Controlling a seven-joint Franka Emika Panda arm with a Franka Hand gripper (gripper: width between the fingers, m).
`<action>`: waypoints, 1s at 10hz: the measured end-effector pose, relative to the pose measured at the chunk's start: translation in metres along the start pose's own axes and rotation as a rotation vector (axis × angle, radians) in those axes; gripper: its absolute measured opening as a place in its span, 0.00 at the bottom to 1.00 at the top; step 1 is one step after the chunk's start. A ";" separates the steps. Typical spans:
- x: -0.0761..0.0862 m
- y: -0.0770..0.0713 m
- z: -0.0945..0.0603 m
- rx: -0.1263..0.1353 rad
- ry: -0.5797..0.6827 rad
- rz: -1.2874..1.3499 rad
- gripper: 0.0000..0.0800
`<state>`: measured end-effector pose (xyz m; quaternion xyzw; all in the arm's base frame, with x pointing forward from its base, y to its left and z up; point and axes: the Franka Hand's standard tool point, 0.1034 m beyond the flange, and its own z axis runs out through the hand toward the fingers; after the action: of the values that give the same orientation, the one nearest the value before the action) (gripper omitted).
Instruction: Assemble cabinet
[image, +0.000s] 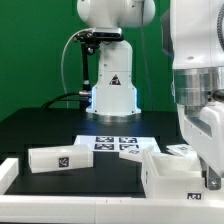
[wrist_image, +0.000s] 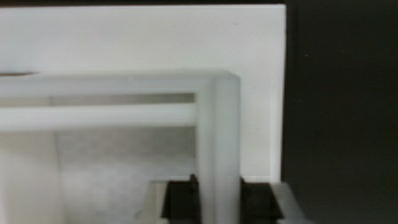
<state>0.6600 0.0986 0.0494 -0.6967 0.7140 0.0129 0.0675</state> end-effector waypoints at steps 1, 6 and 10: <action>0.000 0.000 0.000 0.000 0.000 -0.001 0.11; 0.001 -0.002 -0.026 0.028 -0.028 -0.050 0.67; -0.018 0.024 -0.039 -0.012 -0.046 -0.120 0.98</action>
Offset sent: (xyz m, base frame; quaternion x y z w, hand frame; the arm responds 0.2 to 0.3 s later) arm 0.0000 0.0000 0.0000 0.0000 0.0000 0.0000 1.0000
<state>0.6331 0.1126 0.0879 -0.7383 0.6690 0.0290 0.0805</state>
